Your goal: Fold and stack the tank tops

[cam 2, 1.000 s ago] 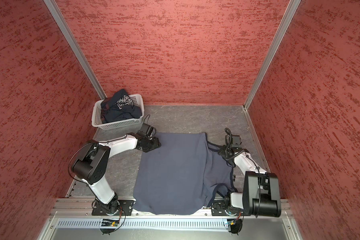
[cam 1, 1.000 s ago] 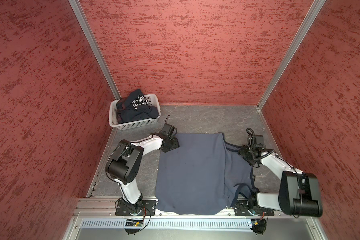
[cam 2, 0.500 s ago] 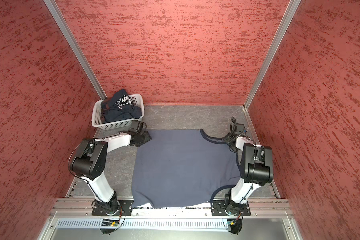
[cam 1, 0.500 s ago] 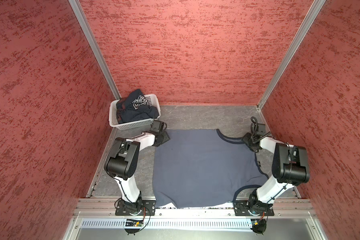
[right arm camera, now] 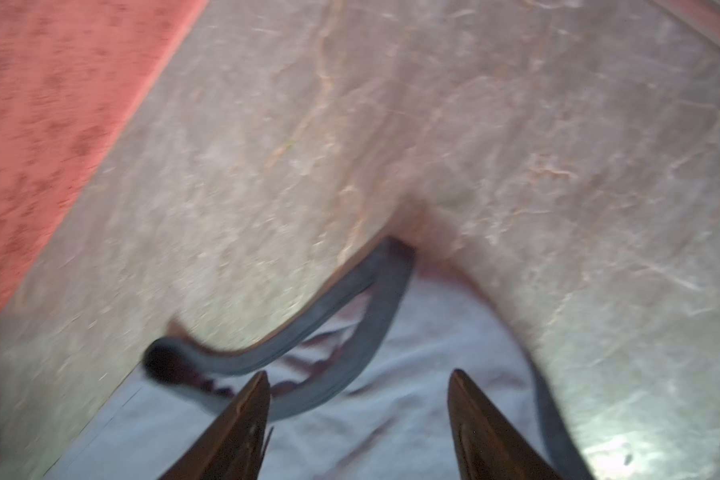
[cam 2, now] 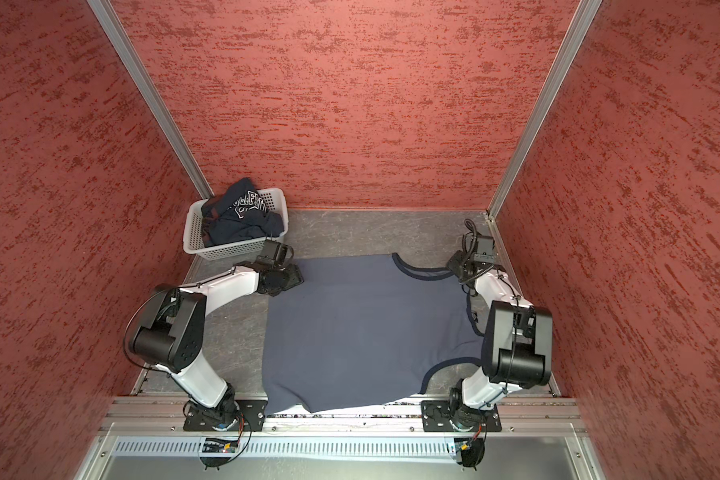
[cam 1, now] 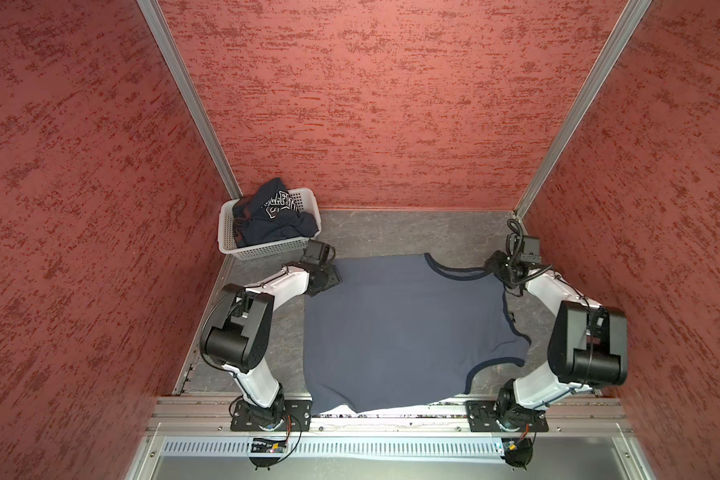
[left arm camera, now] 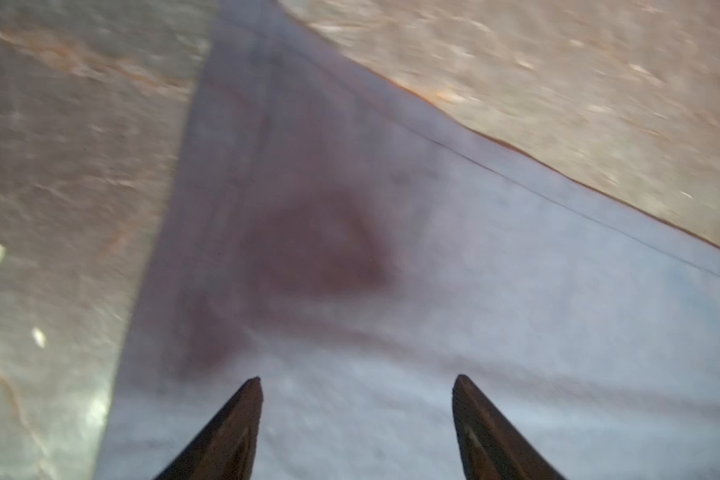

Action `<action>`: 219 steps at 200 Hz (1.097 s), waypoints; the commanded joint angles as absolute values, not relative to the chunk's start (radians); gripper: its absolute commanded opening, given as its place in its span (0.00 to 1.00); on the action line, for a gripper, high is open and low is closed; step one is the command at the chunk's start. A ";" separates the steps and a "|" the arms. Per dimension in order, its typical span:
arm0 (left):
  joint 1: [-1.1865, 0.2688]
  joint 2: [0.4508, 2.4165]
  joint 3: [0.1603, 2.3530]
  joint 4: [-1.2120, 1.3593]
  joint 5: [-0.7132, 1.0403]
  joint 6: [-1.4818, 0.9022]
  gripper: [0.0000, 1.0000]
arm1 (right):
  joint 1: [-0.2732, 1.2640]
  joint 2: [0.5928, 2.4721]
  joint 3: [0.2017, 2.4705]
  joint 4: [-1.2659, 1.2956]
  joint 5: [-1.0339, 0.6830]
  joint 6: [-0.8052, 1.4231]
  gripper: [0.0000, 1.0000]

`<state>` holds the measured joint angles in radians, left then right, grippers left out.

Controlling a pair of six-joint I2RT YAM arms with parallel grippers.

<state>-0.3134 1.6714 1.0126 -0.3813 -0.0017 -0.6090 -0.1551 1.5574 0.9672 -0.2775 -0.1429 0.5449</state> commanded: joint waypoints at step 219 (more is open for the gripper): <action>-0.385 2.004 1.601 -0.564 0.000 -0.442 0.76 | -0.192 1.797 1.199 -0.293 -0.160 0.518 0.67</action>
